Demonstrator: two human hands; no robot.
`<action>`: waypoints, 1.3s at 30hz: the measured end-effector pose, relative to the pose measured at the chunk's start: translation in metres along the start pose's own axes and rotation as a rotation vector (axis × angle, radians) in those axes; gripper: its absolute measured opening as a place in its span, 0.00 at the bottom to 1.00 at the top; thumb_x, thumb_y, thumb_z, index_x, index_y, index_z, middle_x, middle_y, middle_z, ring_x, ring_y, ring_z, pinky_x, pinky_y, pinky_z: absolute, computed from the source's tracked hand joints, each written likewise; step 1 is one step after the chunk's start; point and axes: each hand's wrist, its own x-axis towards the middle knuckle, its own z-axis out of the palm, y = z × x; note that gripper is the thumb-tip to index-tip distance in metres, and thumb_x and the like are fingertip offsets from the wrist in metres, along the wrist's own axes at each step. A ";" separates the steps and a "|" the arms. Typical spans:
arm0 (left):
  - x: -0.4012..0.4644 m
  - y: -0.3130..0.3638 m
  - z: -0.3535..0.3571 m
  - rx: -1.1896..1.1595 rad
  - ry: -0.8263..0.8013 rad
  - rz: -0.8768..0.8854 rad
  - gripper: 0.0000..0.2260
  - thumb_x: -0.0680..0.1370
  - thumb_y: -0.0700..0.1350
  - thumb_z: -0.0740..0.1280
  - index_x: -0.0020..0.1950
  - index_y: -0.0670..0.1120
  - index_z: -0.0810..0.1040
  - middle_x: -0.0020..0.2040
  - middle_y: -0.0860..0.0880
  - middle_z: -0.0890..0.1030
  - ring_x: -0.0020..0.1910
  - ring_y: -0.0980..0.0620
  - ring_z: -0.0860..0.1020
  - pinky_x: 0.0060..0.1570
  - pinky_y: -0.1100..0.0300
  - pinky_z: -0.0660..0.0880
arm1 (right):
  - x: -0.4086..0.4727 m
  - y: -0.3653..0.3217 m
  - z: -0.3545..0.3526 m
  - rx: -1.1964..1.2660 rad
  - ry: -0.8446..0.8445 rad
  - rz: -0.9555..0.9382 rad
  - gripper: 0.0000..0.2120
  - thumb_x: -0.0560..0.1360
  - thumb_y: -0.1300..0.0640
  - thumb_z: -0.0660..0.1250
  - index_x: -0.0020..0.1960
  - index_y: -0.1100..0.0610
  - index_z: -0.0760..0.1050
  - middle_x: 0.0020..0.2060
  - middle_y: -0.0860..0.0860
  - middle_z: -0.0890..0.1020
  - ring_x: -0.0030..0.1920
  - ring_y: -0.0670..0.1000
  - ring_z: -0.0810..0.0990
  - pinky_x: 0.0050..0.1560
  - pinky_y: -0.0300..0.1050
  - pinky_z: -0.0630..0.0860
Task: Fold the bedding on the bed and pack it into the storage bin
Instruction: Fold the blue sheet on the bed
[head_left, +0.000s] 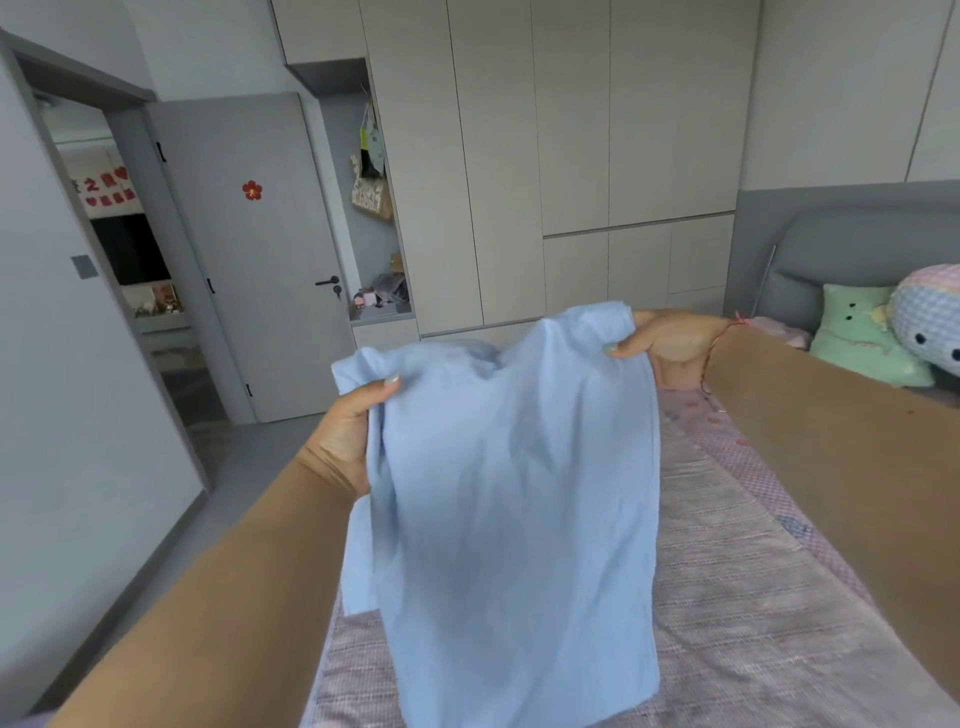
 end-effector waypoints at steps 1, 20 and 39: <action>0.001 0.003 0.000 -0.005 0.013 0.023 0.30 0.46 0.49 0.84 0.47 0.43 0.87 0.48 0.42 0.85 0.47 0.45 0.84 0.41 0.54 0.81 | 0.000 -0.001 0.001 0.032 0.020 -0.021 0.19 0.76 0.70 0.61 0.65 0.59 0.74 0.58 0.57 0.80 0.51 0.54 0.83 0.46 0.48 0.81; -0.003 0.039 0.002 0.029 0.157 0.052 0.24 0.61 0.40 0.77 0.56 0.40 0.82 0.52 0.40 0.83 0.48 0.44 0.83 0.43 0.52 0.81 | -0.002 -0.026 0.014 0.181 0.130 -0.300 0.12 0.77 0.67 0.62 0.55 0.55 0.79 0.46 0.51 0.85 0.45 0.49 0.84 0.41 0.41 0.81; 0.016 0.066 0.001 0.224 0.683 -0.096 0.06 0.78 0.34 0.62 0.43 0.40 0.76 0.40 0.43 0.78 0.34 0.46 0.79 0.34 0.54 0.78 | 0.006 -0.017 0.018 0.078 0.386 0.108 0.12 0.80 0.63 0.59 0.62 0.63 0.73 0.48 0.56 0.78 0.45 0.53 0.78 0.52 0.49 0.76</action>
